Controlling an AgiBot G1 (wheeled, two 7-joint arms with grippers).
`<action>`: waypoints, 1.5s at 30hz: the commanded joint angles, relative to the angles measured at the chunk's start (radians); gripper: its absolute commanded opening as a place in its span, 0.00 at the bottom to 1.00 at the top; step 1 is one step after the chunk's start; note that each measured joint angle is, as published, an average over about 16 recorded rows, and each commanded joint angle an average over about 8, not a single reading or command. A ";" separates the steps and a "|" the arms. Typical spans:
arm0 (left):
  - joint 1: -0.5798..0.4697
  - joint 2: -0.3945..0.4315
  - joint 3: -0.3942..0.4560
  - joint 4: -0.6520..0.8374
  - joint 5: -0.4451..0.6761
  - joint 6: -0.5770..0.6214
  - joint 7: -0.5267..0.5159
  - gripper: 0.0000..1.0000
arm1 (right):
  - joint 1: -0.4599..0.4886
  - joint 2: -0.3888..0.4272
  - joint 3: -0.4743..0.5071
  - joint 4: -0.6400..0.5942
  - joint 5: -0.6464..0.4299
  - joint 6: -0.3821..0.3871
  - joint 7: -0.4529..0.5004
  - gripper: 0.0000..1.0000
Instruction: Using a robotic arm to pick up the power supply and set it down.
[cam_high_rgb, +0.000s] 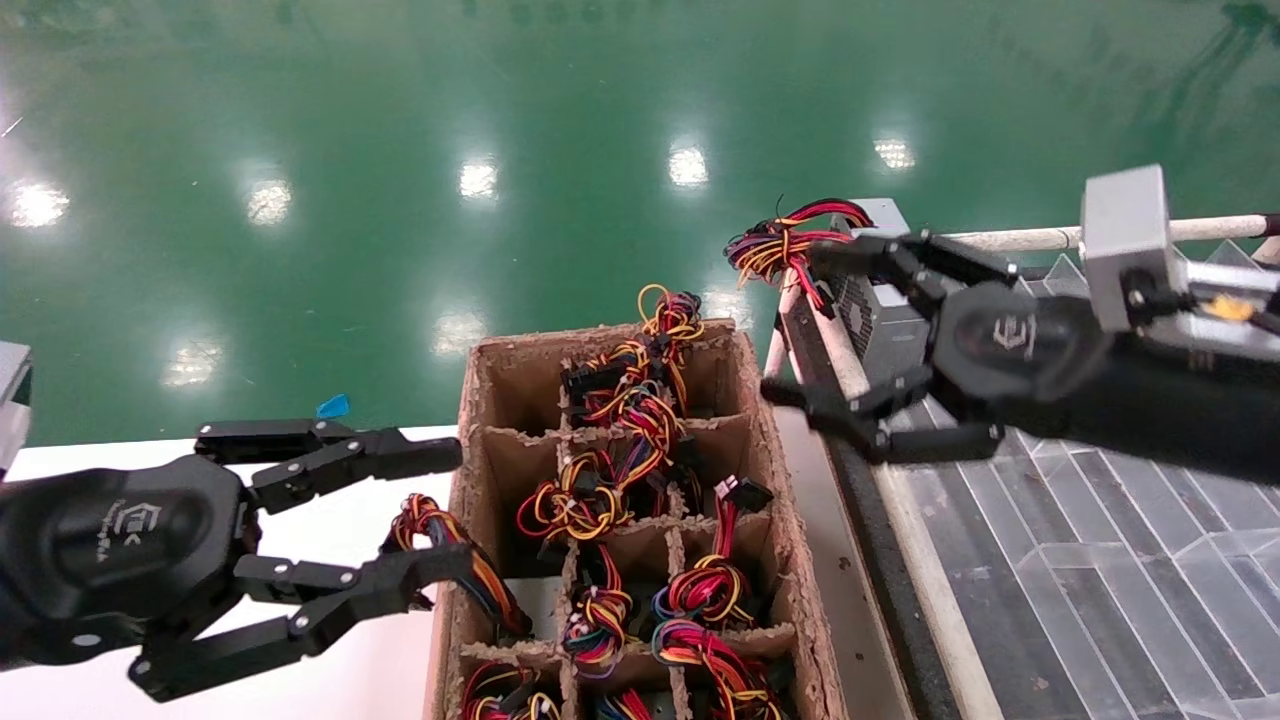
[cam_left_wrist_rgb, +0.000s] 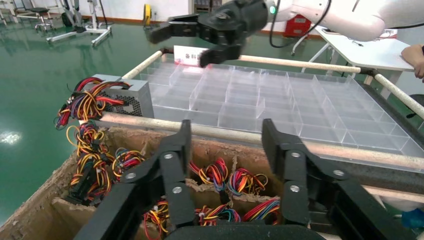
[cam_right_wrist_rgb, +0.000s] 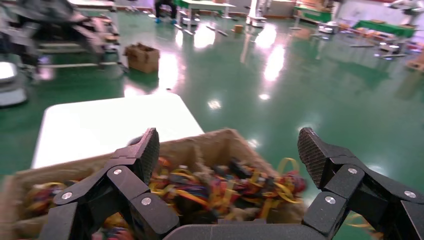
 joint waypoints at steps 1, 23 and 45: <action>0.000 0.000 0.000 0.000 0.000 0.000 0.000 1.00 | -0.030 0.011 0.012 0.041 0.015 -0.006 0.022 1.00; 0.000 0.000 0.000 0.000 0.000 0.000 0.000 1.00 | -0.299 0.112 0.123 0.416 0.148 -0.063 0.217 1.00; 0.000 0.000 0.000 0.000 0.000 0.000 0.000 1.00 | -0.274 0.103 0.113 0.380 0.135 -0.057 0.203 1.00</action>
